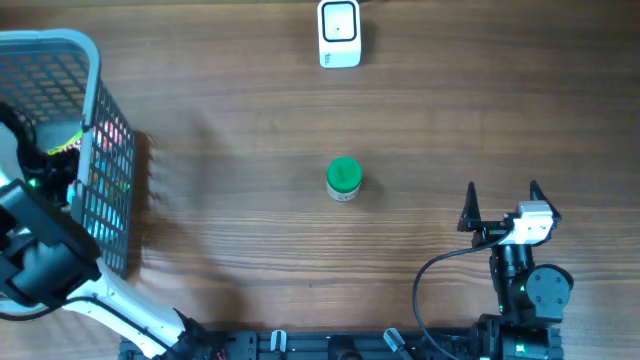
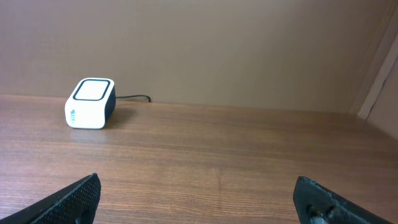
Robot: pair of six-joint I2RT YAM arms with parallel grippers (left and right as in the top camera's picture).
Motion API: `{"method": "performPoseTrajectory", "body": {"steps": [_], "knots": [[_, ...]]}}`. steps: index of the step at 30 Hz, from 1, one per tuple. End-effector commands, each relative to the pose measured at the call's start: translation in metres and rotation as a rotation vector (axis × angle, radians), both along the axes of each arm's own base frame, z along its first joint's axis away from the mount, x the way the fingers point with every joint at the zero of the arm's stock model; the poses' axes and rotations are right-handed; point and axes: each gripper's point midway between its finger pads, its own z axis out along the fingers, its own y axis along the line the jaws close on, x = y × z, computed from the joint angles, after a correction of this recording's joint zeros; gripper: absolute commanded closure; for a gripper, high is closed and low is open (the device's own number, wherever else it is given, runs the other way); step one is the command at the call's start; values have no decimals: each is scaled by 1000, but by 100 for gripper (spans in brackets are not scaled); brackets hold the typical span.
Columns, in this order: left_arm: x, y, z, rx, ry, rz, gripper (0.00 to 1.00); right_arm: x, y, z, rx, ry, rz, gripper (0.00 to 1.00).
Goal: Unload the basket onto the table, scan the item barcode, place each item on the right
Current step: 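Grasp the white wet-wipes pack in the basket with the left gripper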
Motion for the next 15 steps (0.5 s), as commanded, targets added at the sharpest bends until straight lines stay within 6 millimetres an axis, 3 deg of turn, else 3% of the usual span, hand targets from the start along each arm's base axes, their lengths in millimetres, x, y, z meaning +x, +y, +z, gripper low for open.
{"method": "performPoseTrajectory", "body": {"steps": [1, 2, 3, 5, 6, 10, 12, 15], "knots": [[-14, -16, -24, -41, 76, -32, 15, 0, 4, 1, -7, -6, 20, 0], [-17, -19, -27, -48, 85, -36, 23, 0, 4, 1, -7, -6, 20, 1], [-21, -24, -29, -63, 103, -44, 48, 0, 4, 1, -7, -6, 20, 0], [-24, -27, -27, -72, 114, -43, 86, 0, 4, 1, -7, -6, 20, 0], [-25, -26, -25, -72, 113, -40, 96, 0, 4, 1, -7, -6, 20, 0], [-14, -17, 15, -33, 52, -32, 96, 0, 4, 1, -7, -6, 20, 0], [0, -8, 56, 22, -30, -32, 96, 0, 4, 1, -7, -6, 20, 0], [24, -2, 134, 100, -228, -72, 96, 0, 4, 1, -7, -6, 20, 0]]}}
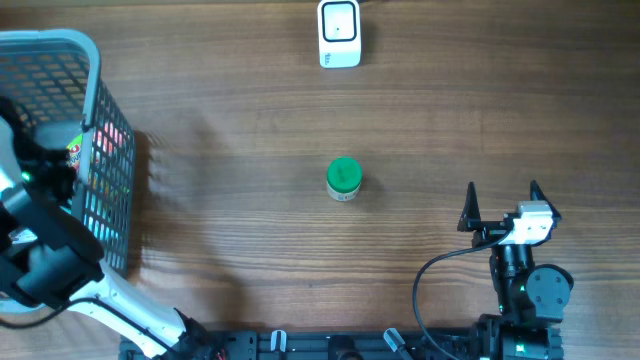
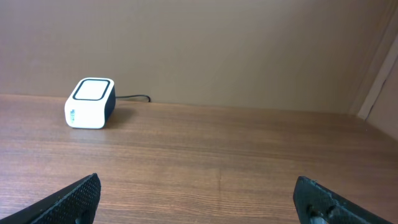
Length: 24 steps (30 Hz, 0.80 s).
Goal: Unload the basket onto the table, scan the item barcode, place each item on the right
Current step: 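Grasp the white wet-wipes pack in the basket with the left gripper, then place the wet-wipes pack on the table left of the jar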
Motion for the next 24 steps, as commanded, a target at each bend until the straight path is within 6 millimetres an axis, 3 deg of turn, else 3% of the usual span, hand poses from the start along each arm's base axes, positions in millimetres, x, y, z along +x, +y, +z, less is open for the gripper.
{"method": "performPoseTrajectory", "body": {"steps": [1, 3, 5, 7, 9, 12, 14, 16, 17, 19, 20, 24], "knots": [[31, 3, 116, 126, -329, -46, 96, 0, 4, 1, -6, -6, 20, 0], [41, -18, 177, 151, -530, -121, 96, 0, 4, 1, -6, -6, 20, 0], [42, -45, 217, 174, -662, -173, 96, 0, 4, 1, -6, -6, 20, 0], [39, -72, 243, 209, -736, -246, 96, 0, 4, 1, -6, -6, 20, 0], [34, -123, 269, 258, -797, -401, 96, 0, 4, 1, -6, -6, 20, 0], [37, -162, 272, 370, -743, -585, 96, 0, 4, 1, -6, -6, 20, 0], [47, -196, 257, 418, -668, -736, 96, 0, 4, 1, -6, -6, 20, 0], [54, -233, 229, 370, -603, -801, 96, 0, 4, 1, -6, -6, 20, 0], [58, -257, 206, 331, -554, -825, 96, 0, 4, 1, -6, -6, 20, 0], [64, -285, 169, 300, -486, -851, 96, 0, 4, 1, -6, -6, 20, 0], [67, -302, 137, 282, -438, -851, 96, 0, 4, 1, -6, -6, 20, 0], [59, -323, 62, 249, -303, -809, 96, 0, 4, 1, -6, -6, 20, 0]]}}
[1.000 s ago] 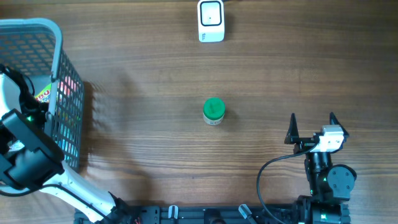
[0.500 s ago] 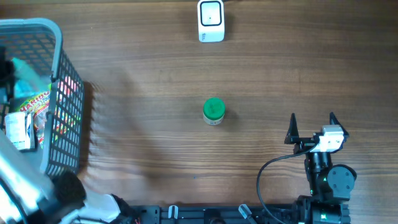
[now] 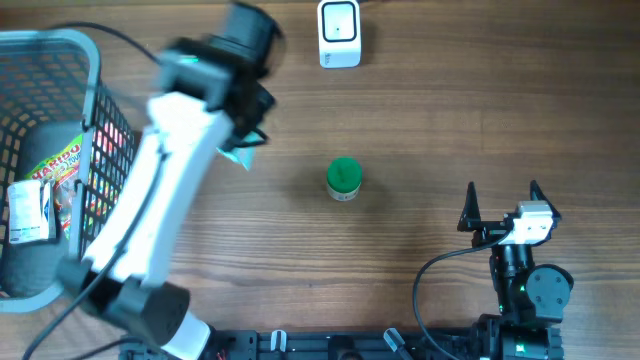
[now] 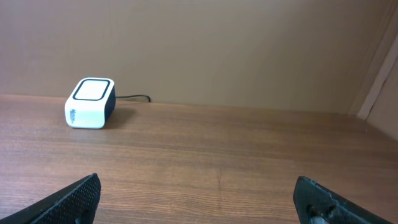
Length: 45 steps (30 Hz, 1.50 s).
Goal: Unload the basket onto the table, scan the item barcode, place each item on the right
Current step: 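Place the wet-wipes pack on the table left of the jar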
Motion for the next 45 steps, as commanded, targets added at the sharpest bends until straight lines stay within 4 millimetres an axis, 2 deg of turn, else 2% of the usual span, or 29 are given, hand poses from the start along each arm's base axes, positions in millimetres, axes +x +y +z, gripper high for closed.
{"method": "performPoseTrajectory", "body": {"steps": [1, 2, 3, 6, 8, 9, 10, 11, 12, 13, 14, 16, 20, 22, 25, 27, 28, 31, 33, 35, 37, 40, 42, 45], "knots": [[-17, -11, -70, 27, 127, 114, 96, 0, 4, 1, -6, -7, 20, 0], [-22, -19, -96, 20, 170, 101, 96, 0, 4, 1, -6, -6, 20, 0], [-23, -22, -110, 23, 185, 95, 96, 0, 4, 1, -6, -7, 20, 1], [-26, -22, -140, 36, 211, 91, 94, 0, 4, 1, -6, -7, 20, 0], [-28, -21, -146, 38, 215, 93, 87, 0, 4, 1, -6, -7, 20, 0], [-28, -21, -147, 37, 214, 92, 78, 0, 4, 1, -6, -6, 20, 0], [-27, -21, -147, 37, 214, 92, 55, 0, 4, 1, -6, -7, 20, 0], [-28, -21, -147, 38, 216, 84, 24, 0, 4, 1, -6, -6, 20, 0], [-28, -23, -147, 31, 229, 47, 8, 0, 4, 1, -6, -6, 20, 0], [-28, -24, -145, 26, 232, 20, 0, 0, 4, 1, -6, -7, 20, 0], [-25, -24, -141, 26, 231, -6, 0, 0, 4, 1, -6, -7, 20, 0], [-17, -21, -121, 19, 208, -1, 0, 0, 4, 1, -6, -7, 20, 1], [10, -6, -50, -7, 73, 1, 0, 0, 4, 1, -6, -7, 20, 0], [27, 4, 8, -37, -61, -46, 0, 0, 4, 1, -6, -6, 20, 0], [36, 26, 85, -33, -261, -117, 0, 0, 4, 1, -6, -6, 20, 0], [31, 58, 138, 9, -410, -93, 0, 0, 4, 1, -6, -7, 20, 0], [25, 77, 156, 34, -461, -43, 0, 0, 4, 1, -6, -7, 20, 0], [2, 127, 185, 96, -543, 95, 0, 0, 4, 1, -6, -7, 20, 0], [-25, 179, 198, 172, -565, 255, 0, 0, 4, 1, -6, -6, 20, 0], [-48, 222, 197, 219, -536, 398, 0, 0, 4, 1, -6, -7, 20, 0], [-75, 263, 177, 208, -452, 605, 0, 0, 4, 1, -6, -6, 20, 0], [-95, 296, 136, 112, -327, 827, 0, 0, 4, 1, -6, -7, 20, 0], [-96, 311, 110, 76, -257, 881, 0, 0, 4, 1, -6, -7, 20, 0], [-96, 330, 58, 45, -126, 977, 0, 0, 4, 1, -6, -6, 20, 0]]}}
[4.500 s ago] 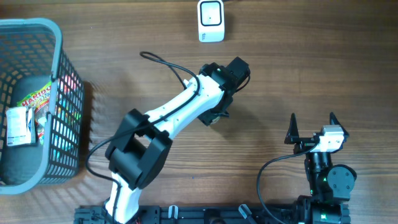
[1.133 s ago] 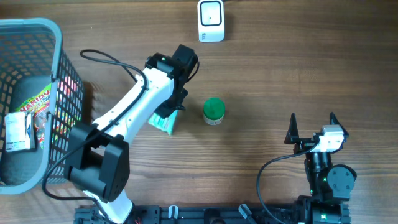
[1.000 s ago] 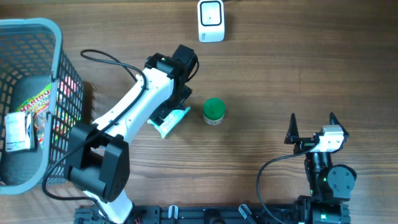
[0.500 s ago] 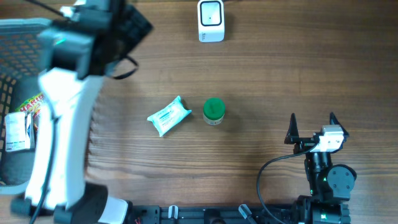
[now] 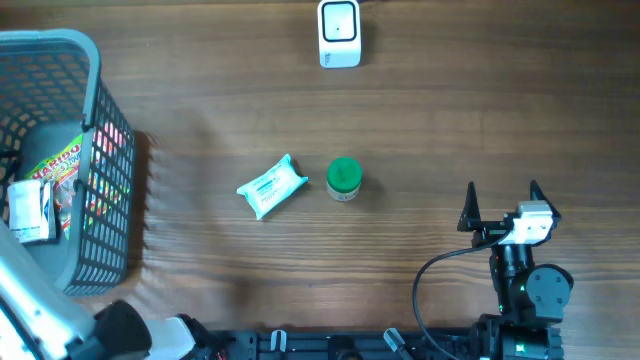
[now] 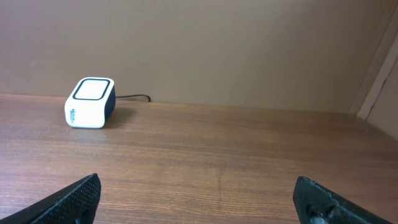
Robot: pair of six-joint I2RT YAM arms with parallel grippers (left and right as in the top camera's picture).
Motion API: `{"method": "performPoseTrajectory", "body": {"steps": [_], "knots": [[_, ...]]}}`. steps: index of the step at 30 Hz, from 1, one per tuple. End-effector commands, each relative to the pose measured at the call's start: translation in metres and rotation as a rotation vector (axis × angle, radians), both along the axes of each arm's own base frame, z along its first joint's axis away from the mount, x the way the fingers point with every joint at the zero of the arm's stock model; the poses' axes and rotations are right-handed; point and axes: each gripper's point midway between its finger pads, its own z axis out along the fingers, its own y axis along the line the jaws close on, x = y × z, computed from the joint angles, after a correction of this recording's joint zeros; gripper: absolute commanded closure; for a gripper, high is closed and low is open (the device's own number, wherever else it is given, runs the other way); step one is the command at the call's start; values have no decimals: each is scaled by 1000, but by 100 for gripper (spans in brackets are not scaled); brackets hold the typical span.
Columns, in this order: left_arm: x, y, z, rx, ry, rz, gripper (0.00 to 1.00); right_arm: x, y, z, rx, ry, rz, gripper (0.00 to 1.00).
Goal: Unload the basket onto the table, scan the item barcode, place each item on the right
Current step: 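Place the wet-wipes pack on the table left of the jar, then reach the left gripper into the basket and grasp the Haribo bag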
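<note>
A white and teal wipes packet (image 5: 272,186) lies flat on the wooden table, just left of a green-lidded jar (image 5: 344,178). The white barcode scanner (image 5: 340,34) sits at the far edge with its window facing up, and the right wrist view shows the scanner (image 6: 91,102) at far left. My right gripper (image 5: 503,205) rests open near the front right, fingers (image 6: 78,198) wide apart with nothing between them. Of my left arm (image 5: 35,310) only a link shows at the bottom left corner; its gripper is out of view.
A grey mesh basket (image 5: 108,170) stands at the left edge, holding a colourful snack bag (image 5: 50,160) and a white-labelled item (image 5: 28,212). The scanner's cable runs off behind it. A wall closes off the far side of the table.
The left arm was stretched over the table with the packet at its gripper, left of the jar. Now the packet lies on the table and the arm is back at the bottom left corner.
At the two oldest moments my left arm was down in the basket, with only the jar on the table. Then it was over the table with the packet at its gripper. Now the packet lies beside the jar. The right arm has stayed still.
</note>
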Motion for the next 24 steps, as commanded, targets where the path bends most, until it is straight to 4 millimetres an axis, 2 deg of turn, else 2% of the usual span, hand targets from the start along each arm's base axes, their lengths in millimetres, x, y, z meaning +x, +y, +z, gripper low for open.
{"method": "performPoseTrajectory", "body": {"steps": [1, 3, 5, 8, 13, 15, 19, 21, 24], "knots": [[7, 17, -61, -121, 81, 91, 0, 0, 4, 2, -6, -8, 20, 0], [12, 29, -96, -155, 127, 114, 0, 0, 4, 2, -6, -8, 20, 0], [16, 40, -117, -160, 151, 123, 0, 0, 4, 2, -6, -8, 20, 1], [15, 55, -138, -127, 222, 149, 0, 0, 4, 2, -6, -8, 20, 0], [22, 62, -170, -161, 274, 152, 0, 0, 4, 2, -6, -8, 20, 0], [26, 60, -184, -195, 293, 145, 0, 0, 4, 2, -6, -8, 20, 0], [38, 45, -218, -334, 295, 116, 0, 0, 4, 2, -6, -8, 20, 0], [45, 36, -241, -415, 312, 101, 0, 0, 4, 2, -6, -8, 20, 0], [46, 31, -263, -447, 365, 94, 0, 0, 4, 2, -6, -8, 20, 0]]}}
